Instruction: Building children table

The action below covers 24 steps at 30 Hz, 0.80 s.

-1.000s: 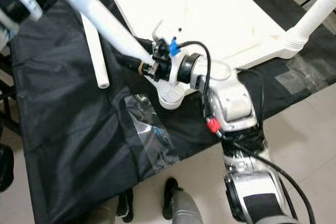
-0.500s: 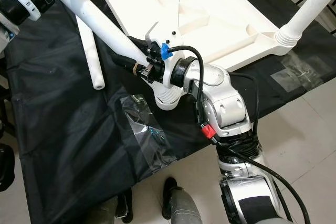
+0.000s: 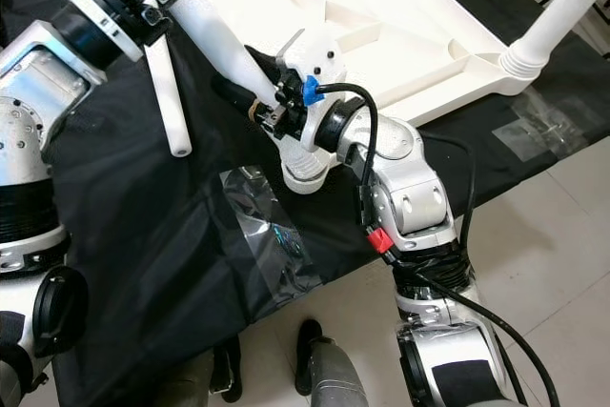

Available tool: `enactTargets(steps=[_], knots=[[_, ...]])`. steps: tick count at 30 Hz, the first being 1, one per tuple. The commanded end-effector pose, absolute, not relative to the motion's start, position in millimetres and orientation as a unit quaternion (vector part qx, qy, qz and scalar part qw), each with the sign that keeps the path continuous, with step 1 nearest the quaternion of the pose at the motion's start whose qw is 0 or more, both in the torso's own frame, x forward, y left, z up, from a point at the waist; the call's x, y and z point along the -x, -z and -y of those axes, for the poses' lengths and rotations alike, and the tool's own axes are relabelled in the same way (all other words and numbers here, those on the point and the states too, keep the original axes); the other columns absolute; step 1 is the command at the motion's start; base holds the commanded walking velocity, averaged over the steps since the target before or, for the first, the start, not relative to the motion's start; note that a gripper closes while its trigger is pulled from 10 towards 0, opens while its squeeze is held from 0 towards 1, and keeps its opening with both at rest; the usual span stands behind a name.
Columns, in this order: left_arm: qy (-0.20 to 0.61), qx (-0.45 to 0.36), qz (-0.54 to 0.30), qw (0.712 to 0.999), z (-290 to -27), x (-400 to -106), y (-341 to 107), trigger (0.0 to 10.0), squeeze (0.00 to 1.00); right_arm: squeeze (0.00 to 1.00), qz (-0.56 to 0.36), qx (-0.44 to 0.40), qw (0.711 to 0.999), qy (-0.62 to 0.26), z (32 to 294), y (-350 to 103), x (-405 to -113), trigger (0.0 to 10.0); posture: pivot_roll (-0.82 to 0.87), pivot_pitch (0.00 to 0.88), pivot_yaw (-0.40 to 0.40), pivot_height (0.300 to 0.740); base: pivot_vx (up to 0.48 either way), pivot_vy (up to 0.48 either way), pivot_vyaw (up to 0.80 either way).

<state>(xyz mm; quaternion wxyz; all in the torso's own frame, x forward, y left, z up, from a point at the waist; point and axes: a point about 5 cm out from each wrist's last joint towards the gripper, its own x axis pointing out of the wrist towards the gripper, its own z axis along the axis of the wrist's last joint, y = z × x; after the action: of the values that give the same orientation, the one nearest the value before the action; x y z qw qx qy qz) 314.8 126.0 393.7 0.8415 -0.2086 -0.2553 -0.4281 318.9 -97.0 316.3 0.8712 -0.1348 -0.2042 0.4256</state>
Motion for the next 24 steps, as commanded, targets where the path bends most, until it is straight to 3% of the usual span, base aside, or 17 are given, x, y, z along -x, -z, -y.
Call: enactTargets(steps=[1,7,15,24], knots=[[0.463,0.207,0.28,0.815,-115,-300,-405,10.0,0.0,0.0,0.225,0.145,0.869,-0.416,98,-323,-318,0.0,0.03,0.311,0.008,0.74,0.0,0.0,0.0],[0.433,0.208,0.305,0.823,-125,-297,-414,10.0,0.0,0.0,0.248,0.145,0.872,-0.397,100,-329,-320,0.0,0.03,0.312,0.009,0.74,0.0,0.0,0.0],[0.339,0.169,0.291,0.879,-154,-314,-408,10.0,0.0,0.0,0.286,0.125,0.878,-0.362,105,-328,-318,0.0,0.03,0.313,0.009,0.74,0.0,0.0,0.0],[0.327,0.198,0.297,0.875,-164,-319,-407,10.0,0.0,0.0,0.29,0.12,0.882,-0.351,108,-325,-319,0.0,0.03,0.305,0.006,0.74,0.0,0.0,0.0]])
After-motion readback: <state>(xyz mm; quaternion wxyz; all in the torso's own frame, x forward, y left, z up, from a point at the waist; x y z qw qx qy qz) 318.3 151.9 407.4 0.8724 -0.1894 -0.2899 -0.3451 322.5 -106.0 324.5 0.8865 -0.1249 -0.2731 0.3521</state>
